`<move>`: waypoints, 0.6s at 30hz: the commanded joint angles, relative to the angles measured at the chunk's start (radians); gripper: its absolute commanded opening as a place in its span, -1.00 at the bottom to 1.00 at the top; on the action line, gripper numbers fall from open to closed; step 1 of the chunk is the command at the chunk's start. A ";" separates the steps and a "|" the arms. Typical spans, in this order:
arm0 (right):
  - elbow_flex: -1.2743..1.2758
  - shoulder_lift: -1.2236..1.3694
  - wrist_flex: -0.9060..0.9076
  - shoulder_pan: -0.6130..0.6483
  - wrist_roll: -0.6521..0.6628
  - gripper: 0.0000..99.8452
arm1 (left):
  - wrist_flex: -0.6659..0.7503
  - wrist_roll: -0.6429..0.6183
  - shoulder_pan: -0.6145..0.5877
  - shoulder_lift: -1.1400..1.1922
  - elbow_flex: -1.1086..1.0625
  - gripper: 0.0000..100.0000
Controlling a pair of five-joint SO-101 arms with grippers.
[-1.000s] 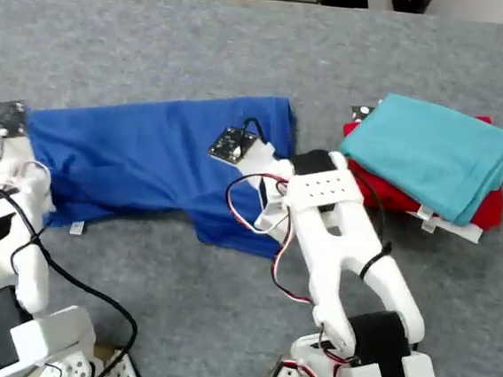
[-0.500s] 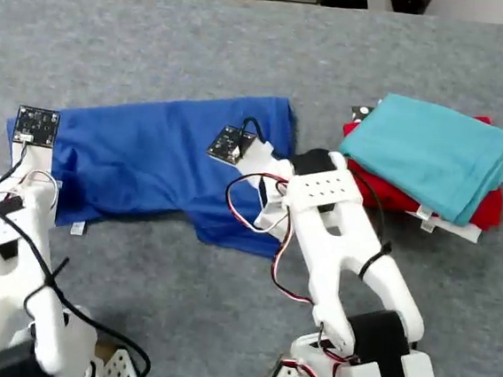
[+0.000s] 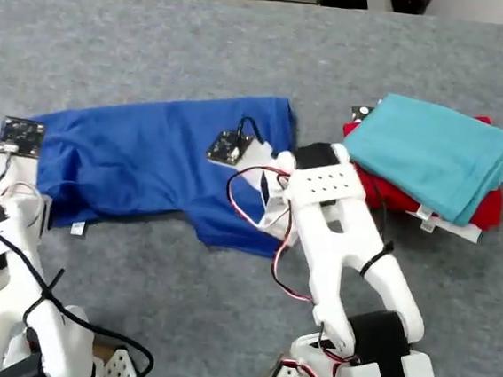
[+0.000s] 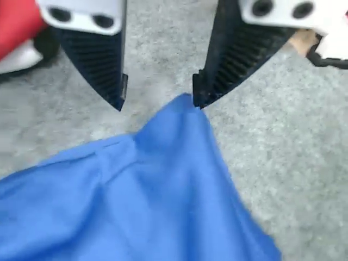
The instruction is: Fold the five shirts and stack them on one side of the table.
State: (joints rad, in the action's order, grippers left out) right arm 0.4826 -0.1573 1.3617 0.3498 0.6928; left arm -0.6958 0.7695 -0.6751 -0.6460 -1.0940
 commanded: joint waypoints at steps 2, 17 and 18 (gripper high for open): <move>-0.142 -0.030 0.037 -0.022 0.006 -0.58 | -0.006 -0.072 -0.044 -0.027 0.089 -0.54; -0.748 0.486 -0.115 -0.004 -0.203 -0.99 | 0.129 -0.618 0.080 0.001 0.301 -0.94; -0.809 0.553 -0.126 -0.004 -0.226 -1.00 | 0.172 -0.655 0.101 0.045 0.299 -0.94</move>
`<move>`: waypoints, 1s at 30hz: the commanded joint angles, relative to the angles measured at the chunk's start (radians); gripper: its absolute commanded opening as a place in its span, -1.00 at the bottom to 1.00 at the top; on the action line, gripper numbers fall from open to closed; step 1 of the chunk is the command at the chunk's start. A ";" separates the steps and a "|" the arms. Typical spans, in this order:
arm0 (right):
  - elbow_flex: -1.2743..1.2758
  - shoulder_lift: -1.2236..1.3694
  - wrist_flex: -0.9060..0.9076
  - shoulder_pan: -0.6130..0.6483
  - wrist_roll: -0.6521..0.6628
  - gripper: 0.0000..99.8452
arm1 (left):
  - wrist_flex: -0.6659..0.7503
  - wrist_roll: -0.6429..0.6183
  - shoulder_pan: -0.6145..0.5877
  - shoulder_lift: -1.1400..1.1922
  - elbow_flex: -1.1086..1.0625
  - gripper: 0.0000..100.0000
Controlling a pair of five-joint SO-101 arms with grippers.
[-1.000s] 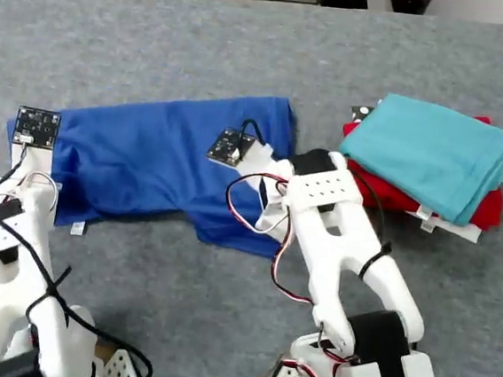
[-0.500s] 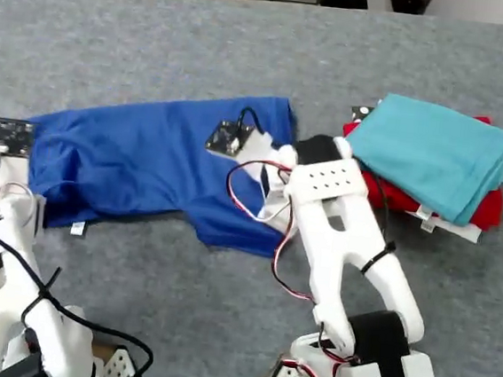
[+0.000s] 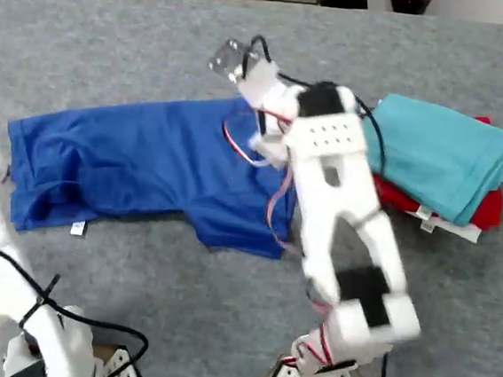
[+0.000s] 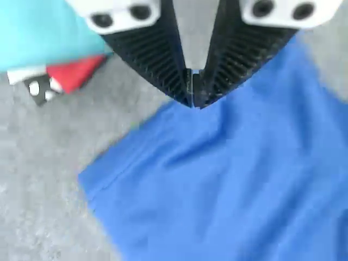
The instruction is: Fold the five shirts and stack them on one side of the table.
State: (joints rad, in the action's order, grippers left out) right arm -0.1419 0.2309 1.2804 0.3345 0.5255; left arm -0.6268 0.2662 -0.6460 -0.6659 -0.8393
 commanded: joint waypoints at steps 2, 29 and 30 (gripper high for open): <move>-0.320 0.297 -0.046 0.008 -0.089 -1.00 | 0.190 -0.212 0.106 0.174 0.054 -0.95; -1.537 1.171 0.054 -0.070 0.064 -1.00 | -0.276 -0.199 0.089 1.566 1.631 -0.96; -1.535 1.155 0.078 -0.062 0.066 -1.00 | -0.311 -0.183 0.094 1.567 1.665 -0.96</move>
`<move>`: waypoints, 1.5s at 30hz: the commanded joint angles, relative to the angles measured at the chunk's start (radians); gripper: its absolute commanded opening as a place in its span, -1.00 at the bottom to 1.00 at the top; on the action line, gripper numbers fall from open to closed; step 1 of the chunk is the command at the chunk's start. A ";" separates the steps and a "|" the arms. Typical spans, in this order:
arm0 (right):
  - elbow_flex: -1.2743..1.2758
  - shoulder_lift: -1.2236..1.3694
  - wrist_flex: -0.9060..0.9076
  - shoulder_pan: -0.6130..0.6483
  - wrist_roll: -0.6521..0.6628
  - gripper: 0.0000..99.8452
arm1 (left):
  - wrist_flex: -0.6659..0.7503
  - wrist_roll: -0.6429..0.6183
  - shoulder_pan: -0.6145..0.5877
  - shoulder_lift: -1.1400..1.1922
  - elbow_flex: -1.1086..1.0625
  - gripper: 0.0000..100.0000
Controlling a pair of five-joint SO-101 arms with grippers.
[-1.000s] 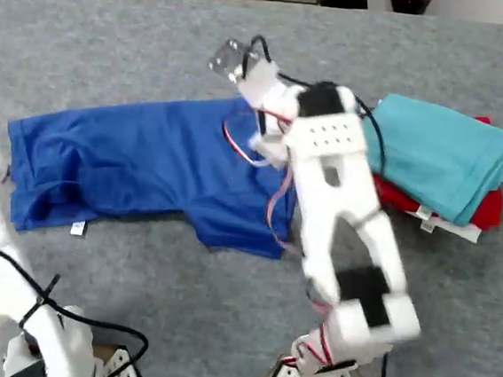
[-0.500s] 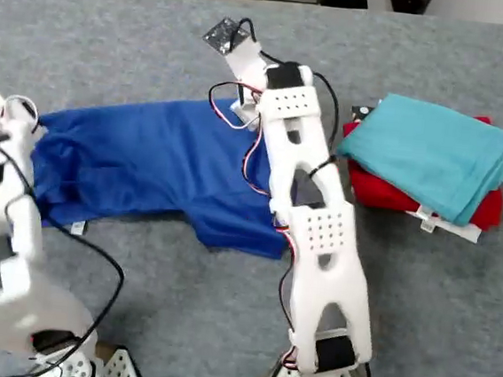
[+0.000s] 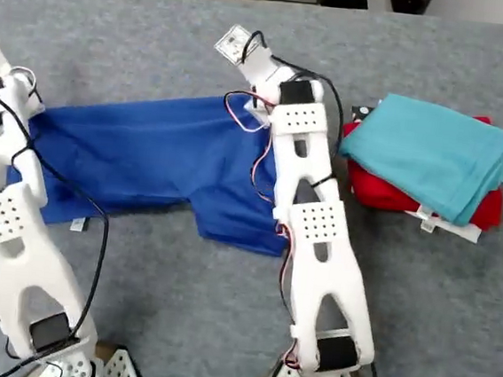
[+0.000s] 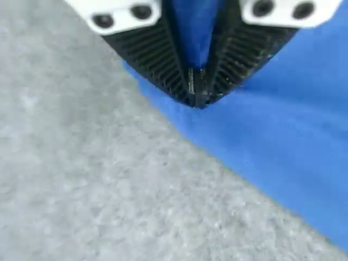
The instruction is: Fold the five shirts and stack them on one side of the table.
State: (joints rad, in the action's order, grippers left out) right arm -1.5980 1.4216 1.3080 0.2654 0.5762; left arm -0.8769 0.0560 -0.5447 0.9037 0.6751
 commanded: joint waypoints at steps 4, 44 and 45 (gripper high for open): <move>-0.070 -0.143 0.172 0.012 0.015 -1.00 | -0.249 0.100 0.006 -0.008 0.285 -0.96; 1.376 -0.895 -0.064 -0.027 -0.089 -1.00 | -0.006 0.133 0.060 -1.010 -1.313 -0.96; 1.362 -0.854 -0.060 -0.036 -0.091 -1.00 | -0.002 0.132 0.057 -1.007 -1.323 -0.96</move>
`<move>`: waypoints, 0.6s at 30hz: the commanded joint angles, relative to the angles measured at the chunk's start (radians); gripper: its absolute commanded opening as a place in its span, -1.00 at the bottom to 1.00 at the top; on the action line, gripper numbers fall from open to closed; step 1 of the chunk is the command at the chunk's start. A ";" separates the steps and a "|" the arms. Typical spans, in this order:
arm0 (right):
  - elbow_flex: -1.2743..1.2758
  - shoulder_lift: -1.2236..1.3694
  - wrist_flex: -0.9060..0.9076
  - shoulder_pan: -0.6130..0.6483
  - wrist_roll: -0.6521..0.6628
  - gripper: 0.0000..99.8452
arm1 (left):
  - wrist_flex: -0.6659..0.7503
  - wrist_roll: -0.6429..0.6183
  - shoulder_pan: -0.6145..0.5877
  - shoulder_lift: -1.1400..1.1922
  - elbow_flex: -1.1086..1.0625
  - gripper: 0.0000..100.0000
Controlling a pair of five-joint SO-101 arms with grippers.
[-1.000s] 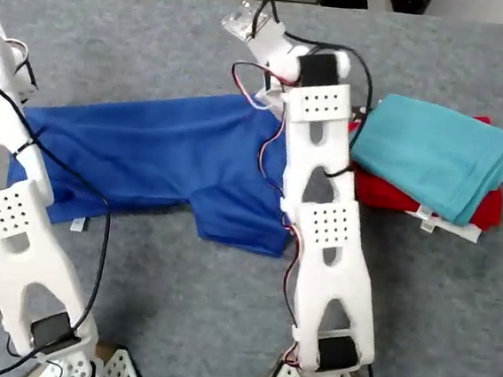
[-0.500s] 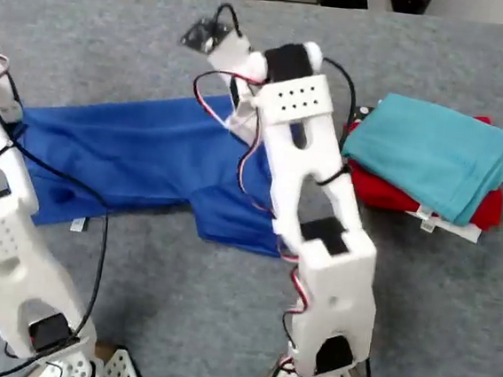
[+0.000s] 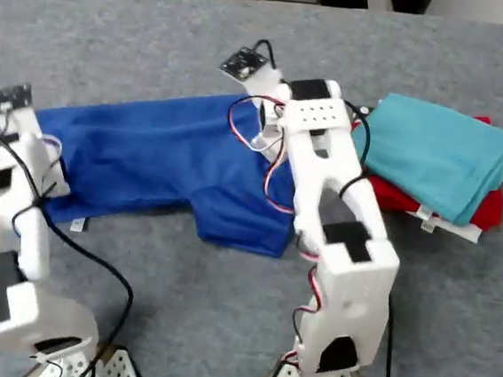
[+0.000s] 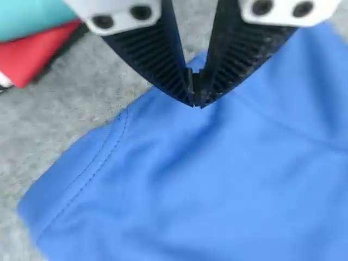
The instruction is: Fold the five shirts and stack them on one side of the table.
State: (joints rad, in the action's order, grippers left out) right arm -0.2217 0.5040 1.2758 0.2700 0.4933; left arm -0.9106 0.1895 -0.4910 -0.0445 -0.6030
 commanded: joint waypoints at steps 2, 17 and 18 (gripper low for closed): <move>-0.047 0.136 -0.005 -0.058 -0.008 -1.00 | 0.034 -0.002 0.003 -0.041 -0.055 -0.96; -0.390 0.223 0.279 -0.130 0.055 -1.00 | -0.063 0.089 -0.084 -0.036 0.100 -0.96; -0.394 0.220 0.282 -0.140 0.055 -1.00 | -0.087 0.107 -0.084 -0.048 0.087 -0.96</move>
State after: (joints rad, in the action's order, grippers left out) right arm -0.5623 0.7327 1.5305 0.1734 0.5378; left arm -0.9244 0.2463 -0.5646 -0.0338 -0.5570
